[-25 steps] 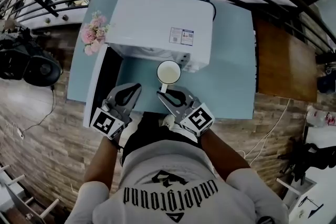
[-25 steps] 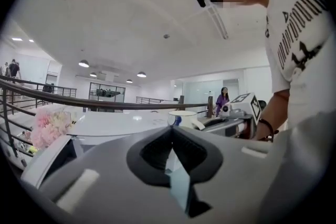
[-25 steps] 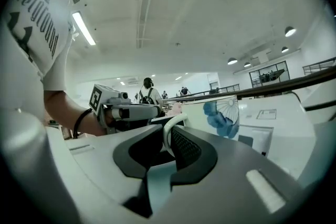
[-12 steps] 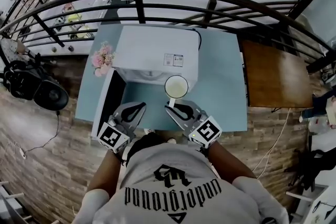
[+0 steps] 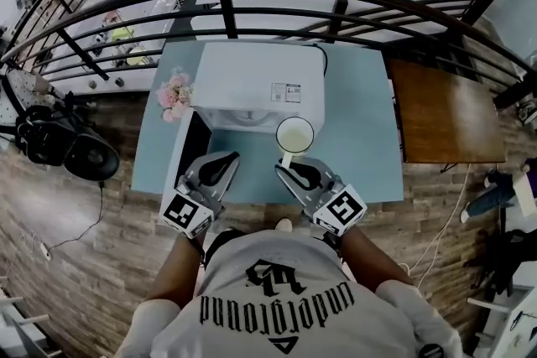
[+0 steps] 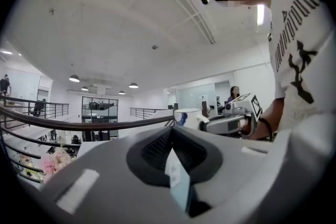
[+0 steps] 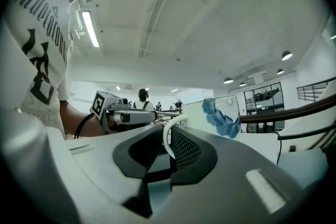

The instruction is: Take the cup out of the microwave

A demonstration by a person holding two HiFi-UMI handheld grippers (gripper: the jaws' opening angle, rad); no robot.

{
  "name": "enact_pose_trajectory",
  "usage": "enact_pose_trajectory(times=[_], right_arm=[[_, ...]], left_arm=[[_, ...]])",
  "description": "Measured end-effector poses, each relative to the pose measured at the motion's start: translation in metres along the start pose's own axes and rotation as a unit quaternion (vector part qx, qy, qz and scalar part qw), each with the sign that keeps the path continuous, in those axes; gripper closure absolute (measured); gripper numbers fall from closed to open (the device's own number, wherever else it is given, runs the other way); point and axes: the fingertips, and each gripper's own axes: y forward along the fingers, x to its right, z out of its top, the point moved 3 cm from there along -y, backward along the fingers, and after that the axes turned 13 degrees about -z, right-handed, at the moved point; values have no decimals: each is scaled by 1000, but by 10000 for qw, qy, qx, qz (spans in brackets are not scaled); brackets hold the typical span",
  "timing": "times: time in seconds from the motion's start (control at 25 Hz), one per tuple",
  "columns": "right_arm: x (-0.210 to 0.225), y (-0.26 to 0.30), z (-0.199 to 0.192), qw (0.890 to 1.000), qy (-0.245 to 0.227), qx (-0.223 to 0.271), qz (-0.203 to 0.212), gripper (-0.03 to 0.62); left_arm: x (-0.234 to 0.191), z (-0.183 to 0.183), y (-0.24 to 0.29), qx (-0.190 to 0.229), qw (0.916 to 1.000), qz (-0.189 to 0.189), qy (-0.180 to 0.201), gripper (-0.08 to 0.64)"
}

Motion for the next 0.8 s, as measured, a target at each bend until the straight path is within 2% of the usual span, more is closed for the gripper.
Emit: enact_pose_trajectory(times=[0.2, 0.44, 0.8], right_arm=[[-23, 4, 8, 9994, 61, 90, -325, 543], [-64, 10, 14, 9962, -6, 255, -834, 543], [-138, 0, 14, 9873, -42, 379, -1542, 542]], left_arm=[[3, 2, -28, -14, 9995, -308, 38, 509], [12, 7, -92, -10, 9978, -634, -191, 509], [25, 0, -181, 137, 9938, -1099, -52, 509]])
